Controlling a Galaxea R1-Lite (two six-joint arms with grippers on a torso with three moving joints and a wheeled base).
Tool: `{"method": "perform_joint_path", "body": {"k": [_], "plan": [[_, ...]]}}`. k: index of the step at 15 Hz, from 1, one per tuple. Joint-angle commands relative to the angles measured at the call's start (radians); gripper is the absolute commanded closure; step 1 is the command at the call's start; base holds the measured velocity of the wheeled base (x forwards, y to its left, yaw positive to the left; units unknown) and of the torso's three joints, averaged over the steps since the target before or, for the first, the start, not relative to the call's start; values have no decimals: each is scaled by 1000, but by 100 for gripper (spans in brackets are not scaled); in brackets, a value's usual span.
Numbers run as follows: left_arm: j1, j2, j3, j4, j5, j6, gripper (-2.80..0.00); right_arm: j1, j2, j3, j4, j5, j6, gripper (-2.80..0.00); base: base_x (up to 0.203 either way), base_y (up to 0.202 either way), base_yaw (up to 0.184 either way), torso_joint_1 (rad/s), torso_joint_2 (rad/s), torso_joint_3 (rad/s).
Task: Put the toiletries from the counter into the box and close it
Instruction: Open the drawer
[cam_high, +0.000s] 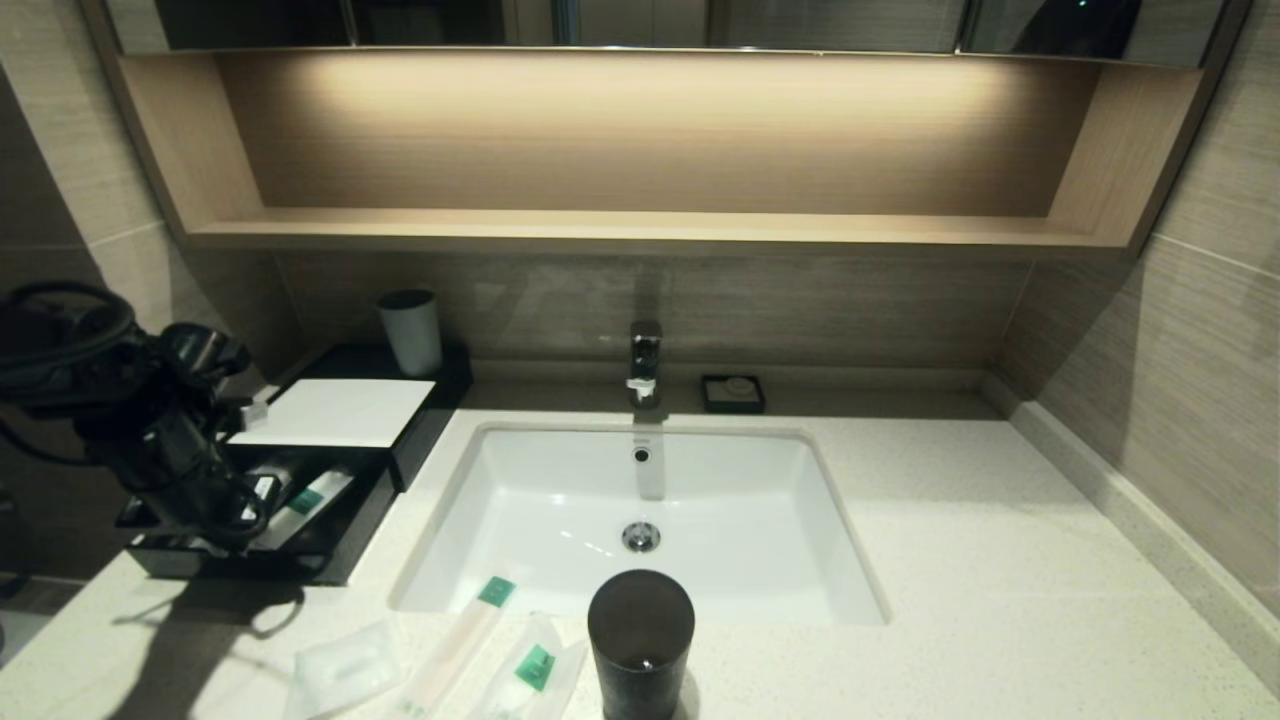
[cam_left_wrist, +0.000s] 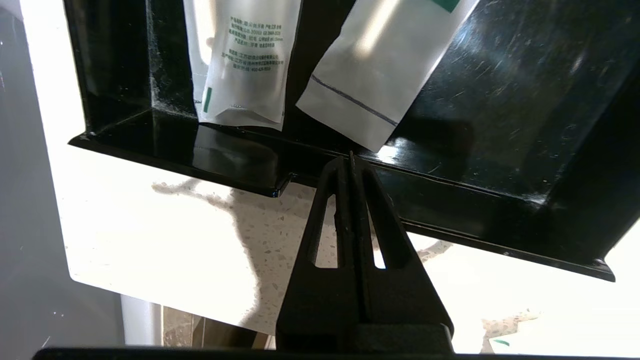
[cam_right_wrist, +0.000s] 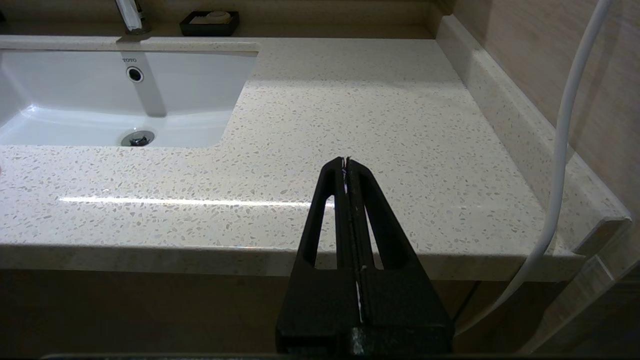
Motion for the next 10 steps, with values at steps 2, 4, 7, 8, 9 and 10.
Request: {"method": "perform_joint_path", "body": {"k": [2, 4, 7, 8, 9, 10], "plan": [[1, -27, -20, 2, -2, -3, 0, 0, 0, 2, 0, 0, 0, 0, 0, 0, 0, 0, 0, 0], [-1, -45, -26, -6, -4, -3, 0, 0, -1, 2, 0, 0, 0, 0, 0, 0, 0, 0, 0, 0], [-12, -79, -47, -8, -9, -5, 0, 0, 0, 1, 0, 0, 0, 0, 0, 0, 0, 0, 0, 0], [-17, -90, -57, -8, -10, -14, 0, 0, -1, 2, 0, 0, 0, 0, 0, 0, 0, 0, 0, 0], [-21, -102, -66, -14, -13, -29, 0, 0, 0, 2, 0, 0, 0, 0, 0, 0, 0, 0, 0, 0], [-31, -116, -63, -31, -18, -38, 0, 0, 0, 2, 0, 0, 0, 0, 0, 0, 0, 0, 0, 0]]}}
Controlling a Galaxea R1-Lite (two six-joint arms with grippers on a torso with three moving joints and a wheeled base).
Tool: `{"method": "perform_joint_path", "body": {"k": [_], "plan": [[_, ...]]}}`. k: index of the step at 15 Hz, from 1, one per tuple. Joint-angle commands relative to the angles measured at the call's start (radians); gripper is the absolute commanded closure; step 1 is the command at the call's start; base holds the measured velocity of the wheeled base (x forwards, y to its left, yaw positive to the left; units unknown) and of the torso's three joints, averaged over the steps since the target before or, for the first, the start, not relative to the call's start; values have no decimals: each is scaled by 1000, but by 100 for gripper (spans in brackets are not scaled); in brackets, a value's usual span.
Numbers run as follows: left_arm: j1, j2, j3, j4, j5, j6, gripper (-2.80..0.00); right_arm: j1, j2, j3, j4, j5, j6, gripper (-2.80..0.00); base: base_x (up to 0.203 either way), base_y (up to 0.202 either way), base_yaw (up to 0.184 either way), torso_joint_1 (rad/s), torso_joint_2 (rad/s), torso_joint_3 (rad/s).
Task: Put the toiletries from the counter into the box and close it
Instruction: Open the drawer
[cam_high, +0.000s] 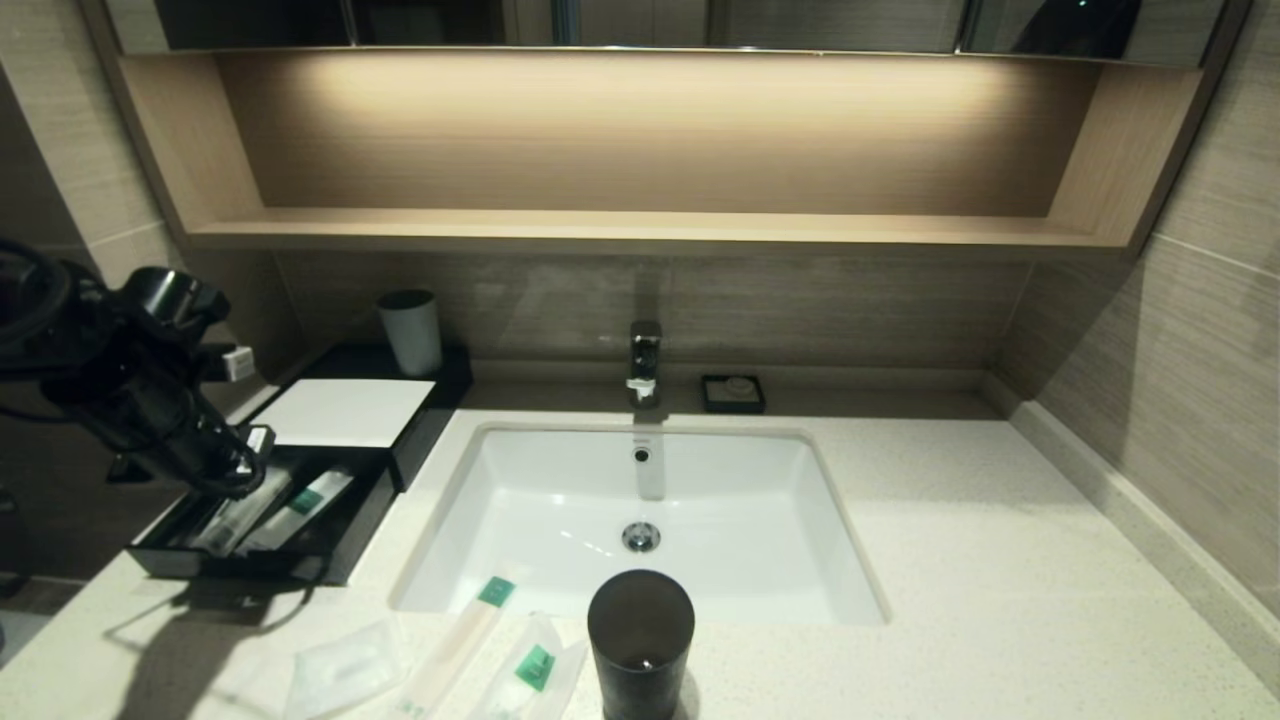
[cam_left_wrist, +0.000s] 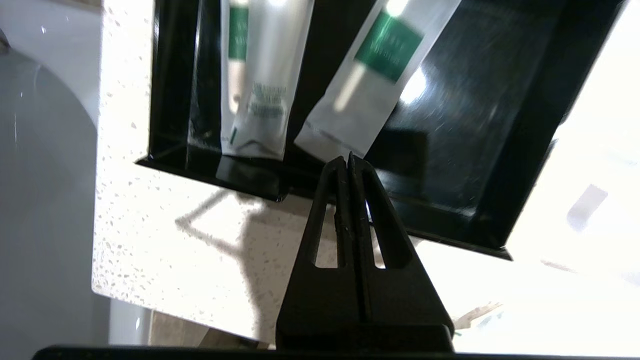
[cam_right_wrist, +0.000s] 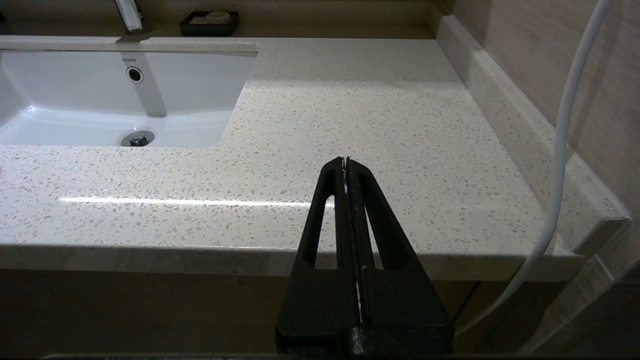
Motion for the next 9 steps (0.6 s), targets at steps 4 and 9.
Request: {"method": "perform_joint_path", "body": {"k": [4, 9], "plan": [[-38, -75, -14, -74, -176, -60, 0, 0, -1, 2, 0, 0, 0, 0, 0, 0, 0, 0, 0, 0], [-97, -123, -40, -53, -286, -57, 0, 0, 0, 2, 0, 0, 0, 0, 0, 0, 0, 0, 0, 0]]}}
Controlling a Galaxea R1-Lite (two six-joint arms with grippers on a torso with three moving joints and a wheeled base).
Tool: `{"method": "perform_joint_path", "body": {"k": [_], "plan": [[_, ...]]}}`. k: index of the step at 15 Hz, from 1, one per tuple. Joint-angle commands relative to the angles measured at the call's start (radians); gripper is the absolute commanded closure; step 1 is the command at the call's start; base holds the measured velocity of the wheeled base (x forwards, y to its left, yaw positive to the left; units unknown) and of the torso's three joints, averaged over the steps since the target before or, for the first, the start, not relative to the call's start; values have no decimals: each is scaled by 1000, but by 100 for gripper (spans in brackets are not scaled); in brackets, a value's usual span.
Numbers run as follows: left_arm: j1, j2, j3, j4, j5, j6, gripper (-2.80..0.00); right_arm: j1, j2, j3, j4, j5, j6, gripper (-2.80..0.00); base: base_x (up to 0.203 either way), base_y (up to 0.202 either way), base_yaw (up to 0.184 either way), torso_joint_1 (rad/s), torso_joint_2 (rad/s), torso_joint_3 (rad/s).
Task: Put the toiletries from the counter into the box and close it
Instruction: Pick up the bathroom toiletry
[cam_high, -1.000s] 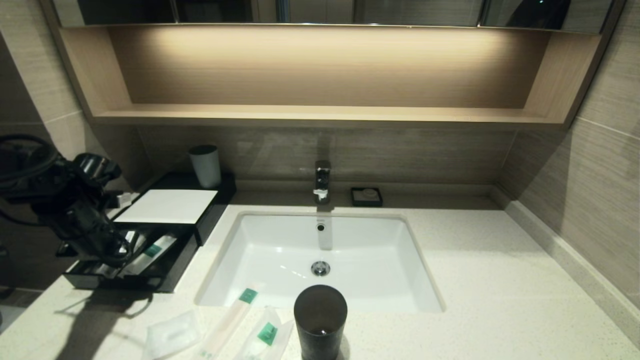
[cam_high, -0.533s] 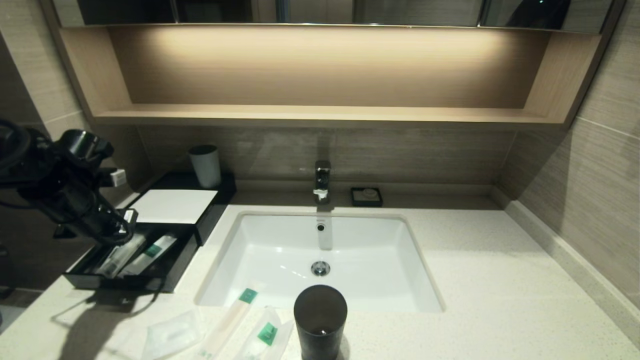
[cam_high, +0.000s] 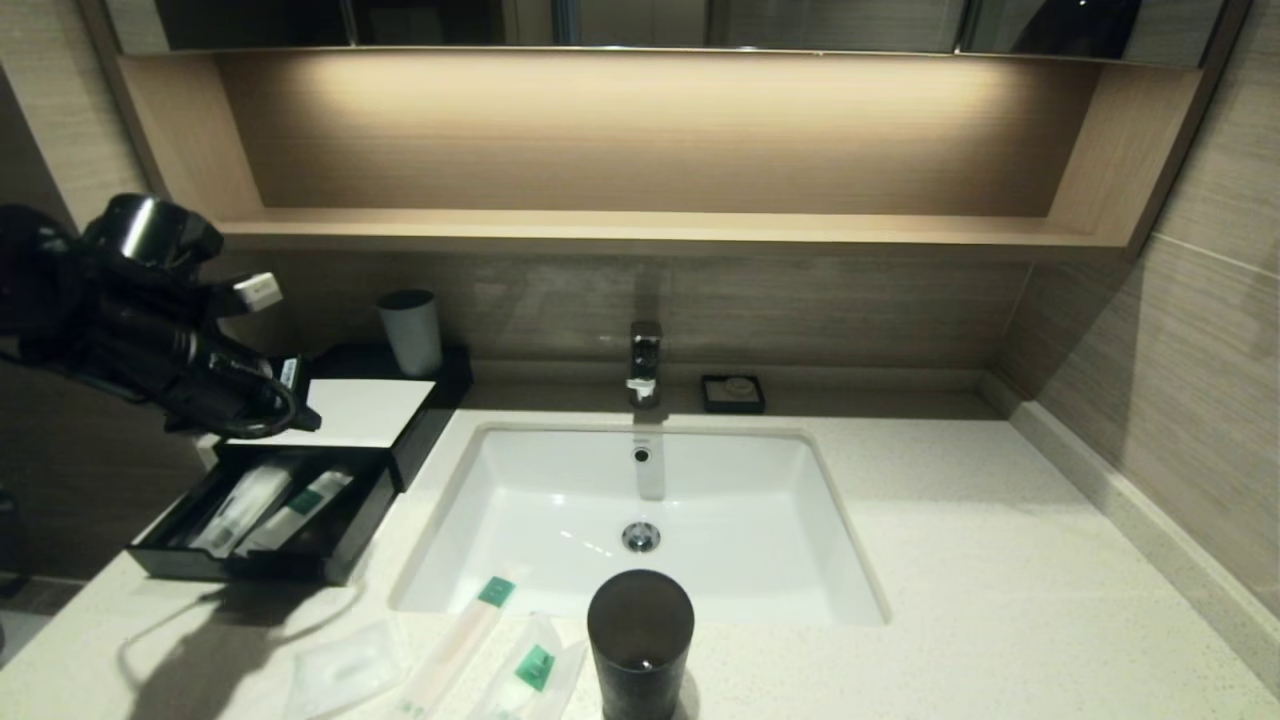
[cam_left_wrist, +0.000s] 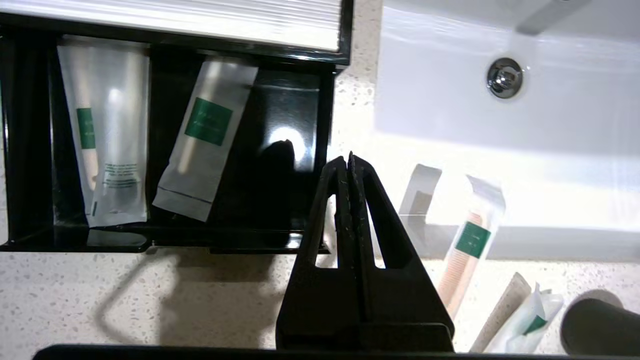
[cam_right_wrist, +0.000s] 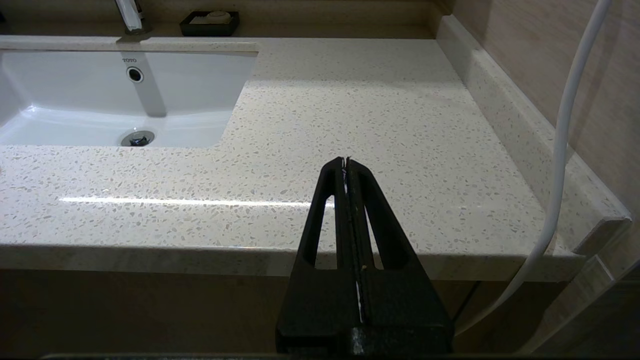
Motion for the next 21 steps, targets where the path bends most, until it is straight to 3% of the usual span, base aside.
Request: {"method": "perform_joint_path", "body": {"k": [1, 6, 10, 11, 12, 14, 21], "plan": [[-37, -34, -1, 26, -2, 10, 0, 0, 0, 2, 0, 0, 0, 0, 0, 0, 0, 0, 0, 0], [-137, -114, 50, 151, -5, 174, 0, 0, 0, 2, 0, 0, 0, 0, 0, 0, 0, 0, 0, 0], [-240, -177, 127, 212, -6, 214, 0, 0, 0, 1, 0, 0, 0, 0, 0, 0, 0, 0, 0, 0], [-251, -192, 161, 213, -8, 239, -280, 0, 0, 2, 0, 0, 0, 0, 0, 0, 0, 0, 0, 0], [-256, -205, 197, 211, -18, 275, -280, 0, 0, 2, 0, 0, 0, 0, 0, 0, 0, 0, 0, 0], [-258, -218, 251, 204, -103, 330, -280, 0, 0, 2, 0, 0, 0, 0, 0, 0, 0, 0, 0, 0], [-305, -111, 212, 145, -109, 335, -280, 0, 0, 2, 0, 0, 0, 0, 0, 0, 0, 0, 0, 0]]}}
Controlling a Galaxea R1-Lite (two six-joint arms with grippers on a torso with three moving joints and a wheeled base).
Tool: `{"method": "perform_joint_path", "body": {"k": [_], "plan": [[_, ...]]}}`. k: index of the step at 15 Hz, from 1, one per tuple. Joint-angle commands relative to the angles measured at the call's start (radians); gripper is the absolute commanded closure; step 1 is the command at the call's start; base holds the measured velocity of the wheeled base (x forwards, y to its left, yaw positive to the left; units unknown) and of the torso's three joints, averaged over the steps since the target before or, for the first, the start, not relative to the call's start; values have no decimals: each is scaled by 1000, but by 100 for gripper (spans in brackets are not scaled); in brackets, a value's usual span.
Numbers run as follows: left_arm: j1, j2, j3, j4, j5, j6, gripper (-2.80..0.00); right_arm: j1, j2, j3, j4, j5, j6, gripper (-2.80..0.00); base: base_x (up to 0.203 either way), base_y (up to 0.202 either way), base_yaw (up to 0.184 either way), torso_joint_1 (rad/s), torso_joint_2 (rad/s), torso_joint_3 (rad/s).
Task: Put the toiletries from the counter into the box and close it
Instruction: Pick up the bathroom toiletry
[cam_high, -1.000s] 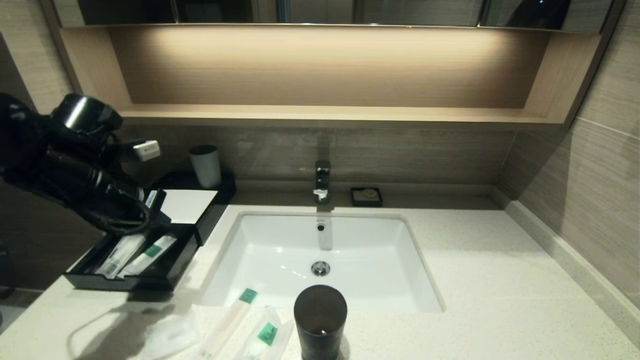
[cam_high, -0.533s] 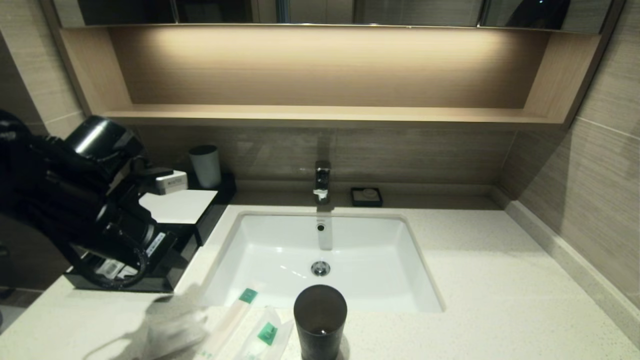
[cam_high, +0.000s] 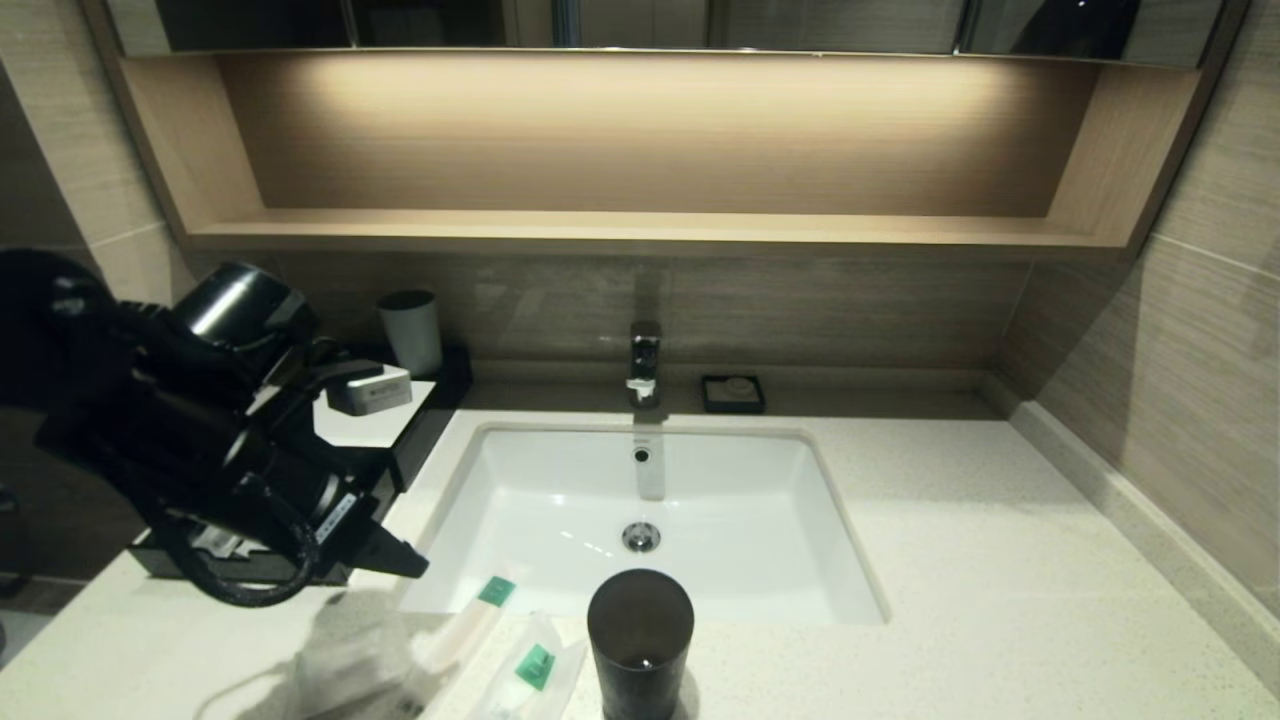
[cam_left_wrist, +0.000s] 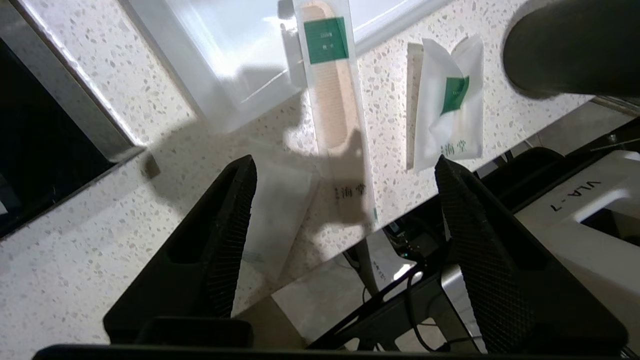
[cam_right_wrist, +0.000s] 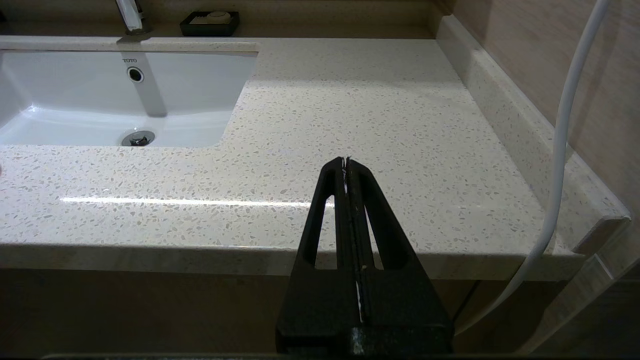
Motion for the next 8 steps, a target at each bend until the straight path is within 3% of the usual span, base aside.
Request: {"method": "perform_joint_path", "body": {"k": [1, 8], "plan": [[-27, 59, -19, -36, 6, 7, -280, 0, 0, 2, 0, 0, 0, 0, 0, 0, 0, 0, 0, 0], [-111, 191, -75, -33, 23, 70, -280, 0, 0, 2, 0, 0, 0, 0, 0, 0, 0, 0, 0, 0]]}}
